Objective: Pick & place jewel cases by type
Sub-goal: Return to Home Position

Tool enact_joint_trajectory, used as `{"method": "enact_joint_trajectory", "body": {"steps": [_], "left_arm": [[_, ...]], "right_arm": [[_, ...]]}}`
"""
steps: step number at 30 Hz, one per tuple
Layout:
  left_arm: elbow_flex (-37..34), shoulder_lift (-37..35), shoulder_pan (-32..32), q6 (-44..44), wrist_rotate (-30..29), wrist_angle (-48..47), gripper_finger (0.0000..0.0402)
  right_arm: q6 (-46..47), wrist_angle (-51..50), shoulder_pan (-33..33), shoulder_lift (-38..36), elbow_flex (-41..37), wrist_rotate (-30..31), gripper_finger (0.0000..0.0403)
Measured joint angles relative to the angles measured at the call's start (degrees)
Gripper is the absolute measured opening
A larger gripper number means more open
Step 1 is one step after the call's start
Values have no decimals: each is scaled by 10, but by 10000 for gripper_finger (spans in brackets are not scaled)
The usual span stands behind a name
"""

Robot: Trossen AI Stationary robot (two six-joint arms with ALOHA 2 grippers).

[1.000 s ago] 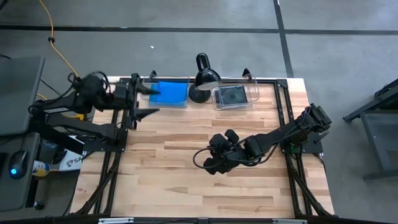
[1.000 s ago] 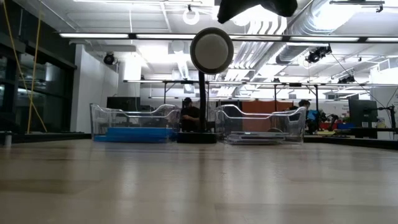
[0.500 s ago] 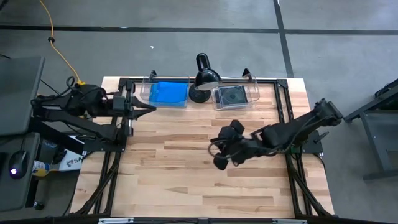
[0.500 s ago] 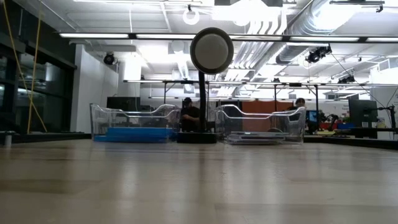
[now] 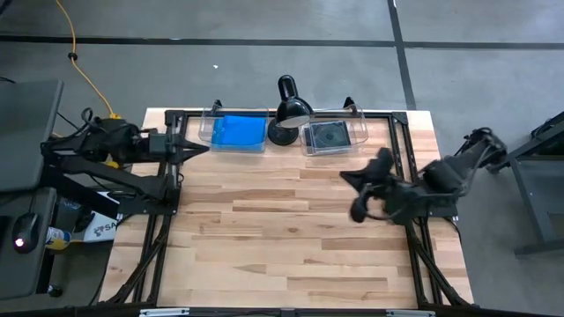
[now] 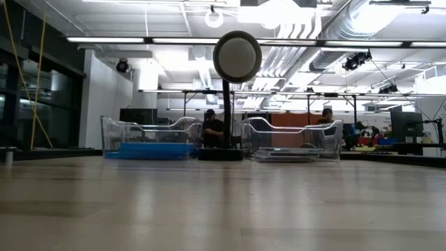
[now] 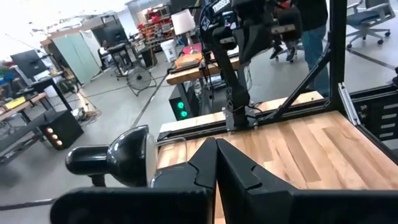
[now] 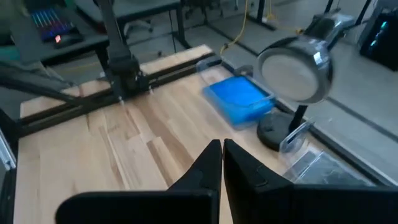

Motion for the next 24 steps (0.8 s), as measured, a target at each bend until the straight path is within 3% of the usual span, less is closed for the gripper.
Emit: {"method": "enact_joint_trajectory", "body": {"steps": [7, 14, 17, 24], "left_arm": [[-81, -78, 0, -9, -3, 17, 0], [-217, -171, 0, -46, 5, 120, 0], [-253, -199, 0, -51, 5, 148, 0], [-272, -215, 0, -41, 6, 153, 0]], "right_arm": [[46, -65, 80, -41, 0, 93, 0], [161, -129, 142, -49, -31, 193, 0], [184, -56, 139, -77, -107, 183, 0], [144, 271, 101, -181, -359, 184, 0]]}}
